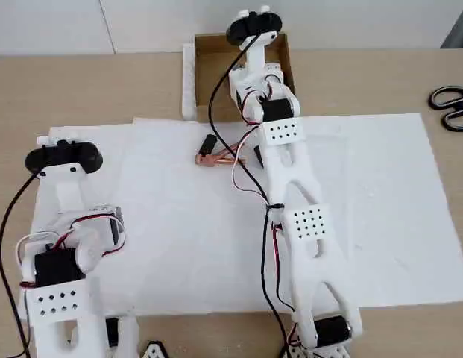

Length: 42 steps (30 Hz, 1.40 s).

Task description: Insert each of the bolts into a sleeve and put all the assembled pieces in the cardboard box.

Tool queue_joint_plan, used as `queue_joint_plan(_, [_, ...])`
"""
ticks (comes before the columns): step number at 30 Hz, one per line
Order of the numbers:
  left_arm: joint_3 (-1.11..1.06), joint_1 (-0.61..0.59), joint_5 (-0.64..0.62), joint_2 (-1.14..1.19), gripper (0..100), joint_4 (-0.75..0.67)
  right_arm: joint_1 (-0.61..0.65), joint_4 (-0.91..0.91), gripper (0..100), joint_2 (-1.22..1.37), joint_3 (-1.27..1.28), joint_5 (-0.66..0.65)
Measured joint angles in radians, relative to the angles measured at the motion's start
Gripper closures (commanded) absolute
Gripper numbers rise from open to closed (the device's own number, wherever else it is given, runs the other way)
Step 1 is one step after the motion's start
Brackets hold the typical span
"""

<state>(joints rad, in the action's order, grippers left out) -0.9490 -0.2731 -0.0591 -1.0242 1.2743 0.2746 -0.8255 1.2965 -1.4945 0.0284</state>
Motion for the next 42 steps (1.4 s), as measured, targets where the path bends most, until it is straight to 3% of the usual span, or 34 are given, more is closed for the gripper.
queue_joint_plan(9, [-0.049,0.0,-0.002,0.0,88,-0.06,0.002,-0.44,88.0,-0.183,-0.13,0.0])
queue_joint_plan(13, [-0.138,0.0,-0.078,0.0,88,-0.153,0.021,-0.64,88.0,-0.282,-0.132,-0.005])
queue_joint_plan(18, [-0.226,-0.003,-0.19,0.0,88,-0.296,0.094,-0.868,88.0,-0.336,-0.132,-0.153])
queue_joint_plan(31, [-0.433,-0.003,-0.41,0.0,87,-0.646,0.169,-0.89,87.9,-0.338,-0.133,-0.224])
queue_joint_plan(39, [-0.46,-0.003,-0.571,0.0,87,-0.73,0.172,-0.89,87.9,-0.316,-0.135,-0.224])
queue_joint_plan(42, [-0.46,-0.003,-0.585,0.0,87,-0.732,0.172,-0.89,87.9,-0.262,-0.137,-0.287])
